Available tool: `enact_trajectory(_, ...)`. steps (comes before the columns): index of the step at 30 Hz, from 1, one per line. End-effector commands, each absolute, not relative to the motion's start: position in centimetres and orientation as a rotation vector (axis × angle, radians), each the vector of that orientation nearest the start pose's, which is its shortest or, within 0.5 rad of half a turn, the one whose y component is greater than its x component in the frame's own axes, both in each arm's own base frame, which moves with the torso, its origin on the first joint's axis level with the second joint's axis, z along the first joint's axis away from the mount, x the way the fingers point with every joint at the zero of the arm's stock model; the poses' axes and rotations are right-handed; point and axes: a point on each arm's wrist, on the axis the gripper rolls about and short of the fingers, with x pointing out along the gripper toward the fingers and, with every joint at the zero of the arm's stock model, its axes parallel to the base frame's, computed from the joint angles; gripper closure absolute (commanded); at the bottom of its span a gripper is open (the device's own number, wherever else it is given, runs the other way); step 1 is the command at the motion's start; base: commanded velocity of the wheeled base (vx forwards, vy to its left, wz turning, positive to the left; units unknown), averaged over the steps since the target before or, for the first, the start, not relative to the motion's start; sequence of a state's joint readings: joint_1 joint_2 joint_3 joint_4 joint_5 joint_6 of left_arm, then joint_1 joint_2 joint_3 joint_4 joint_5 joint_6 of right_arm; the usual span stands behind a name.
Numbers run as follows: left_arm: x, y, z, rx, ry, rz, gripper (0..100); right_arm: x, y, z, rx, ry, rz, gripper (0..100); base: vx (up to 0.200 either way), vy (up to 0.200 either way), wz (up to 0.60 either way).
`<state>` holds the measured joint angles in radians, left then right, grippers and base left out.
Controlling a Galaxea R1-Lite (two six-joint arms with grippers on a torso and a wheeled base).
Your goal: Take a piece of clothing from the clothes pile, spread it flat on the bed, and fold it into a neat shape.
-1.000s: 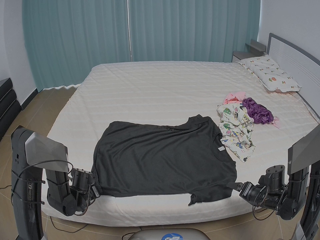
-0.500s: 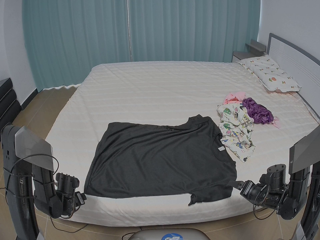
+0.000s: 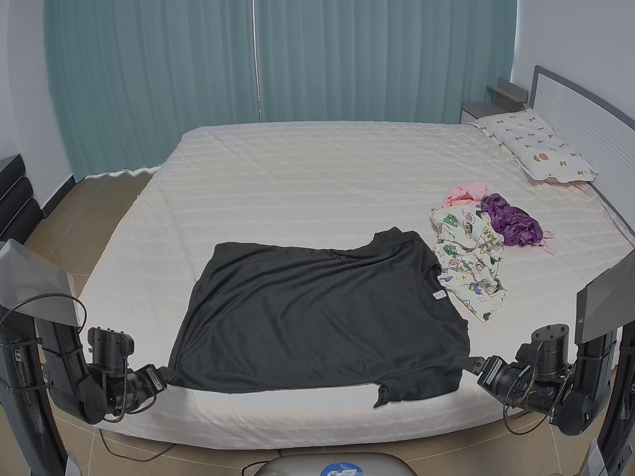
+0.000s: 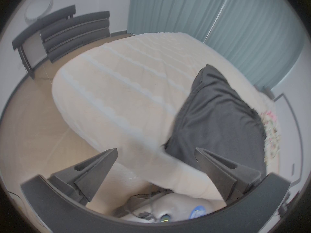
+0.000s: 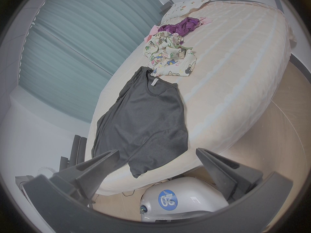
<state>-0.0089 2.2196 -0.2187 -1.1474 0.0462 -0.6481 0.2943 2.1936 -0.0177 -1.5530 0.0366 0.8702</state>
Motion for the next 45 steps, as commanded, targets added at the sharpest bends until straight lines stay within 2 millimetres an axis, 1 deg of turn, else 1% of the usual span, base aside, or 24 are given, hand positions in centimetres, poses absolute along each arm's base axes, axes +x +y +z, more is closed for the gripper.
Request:
enact_trajectory(1,26.6,-0.5,-2.1,-0.681,0.745,0.243,0,20.8,6.4,-0.3,0.758,0.723,0.025,0,0.0,0.0,0.0)
enact_trajectory(4,27.3,-1.0,-2.1,-0.708,0.75,0.195,0,20.8,6.4,-0.3,0.759,0.724,0.026,0,0.0,0.0,0.0)
enact_trajectory(6,27.5,-1.6,-2.6,-0.699,0.772,0.179,0,20.8,6.4,-0.3,0.76,0.724,0.026,0,0.0,0.0,0.0)
enact_trajectory(7,27.5,-1.7,-2.7,-0.698,0.775,0.179,0,20.8,6.4,-0.3,0.76,0.724,0.026,0,0.0,0.0,0.0)
enact_trajectory(9,27.3,-2.4,-3.8,-0.667,0.82,0.182,0,20.8,6.4,-0.4,0.762,0.725,0.023,0,0.0,0.0,0.0)
enact_trajectory(10,27.2,-2.4,-3.9,-0.666,0.824,0.185,0,20.8,6.4,-0.4,0.762,0.725,0.023,0,0.0,0.0,0.0)
enact_trajectory(12,27.1,-2.5,-4.5,-0.611,0.823,0.224,0,20.8,6.4,-0.4,0.762,0.726,0.021,0,0.0,0.0,0.0)
enact_trajectory(15,27.0,-2.8,-4.7,-0.576,0.821,0.24,0,20.8,6.4,-0.4,0.761,0.726,0.026,0,0.0,0.0,0.0)
enact_trajectory(20,27.4,-3.0,-5.2,-0.568,0.824,0.245,0,20.8,6.3,-0.4,0.762,0.725,0.024,0,0.0,0.0,0.0)
enact_trajectory(26,27.6,-3.0,-5.3,-0.567,0.824,0.245,0,20.8,6.4,-0.5,0.762,0.73,0.024,0,0.0,0.0,0.0)
enact_trajectory(30,28.0,-3.1,-5.3,-0.563,0.815,0.246,0,20.8,6.4,-0.5,0.761,0.736,0.028,0,0.0,0.0,0.0)
enact_trajectory(31,28.0,-3.1,-5.4,-0.56,0.817,0.249,100,20.8,6.4,-0.6,0.76,0.739,0.03,0,0.0,0.0,0.0)
enact_trajectory(37,28.2,-3.2,-5.5,-0.554,0.805,0.272,100,20.9,6.8,-1.8,0.743,0.788,0.028,0,0.0,0.0,0.0)
enact_trajectory(41,28.2,-3.0,-5.0,-0.608,0.783,0.295,100,22.2,6.7,-2.0,0.735,0.747,0.032,0,0.0,0.0,0.0)
enact_trajectory(42,28.4,-2.9,-4.6,-0.633,0.764,0.3,100,22.6,6.5,-2.1,0.728,0.739,0.029,0,0.0,0.0,0.0)
enact_trajectory(44,28.4,-2.8,-3.9,-0.669,0.743,0.301,100,23.5,6.4,-2.9,0.72,0.736,0.022,0,0.0,0.0,0.0)
enact_trajectory(45,28.4,-2.8,-3.9,-0.669,0.743,0.301,100,23.5,6.4,-2.9,0.72,0.736,0.022,0,0.0,0.0,0.0)
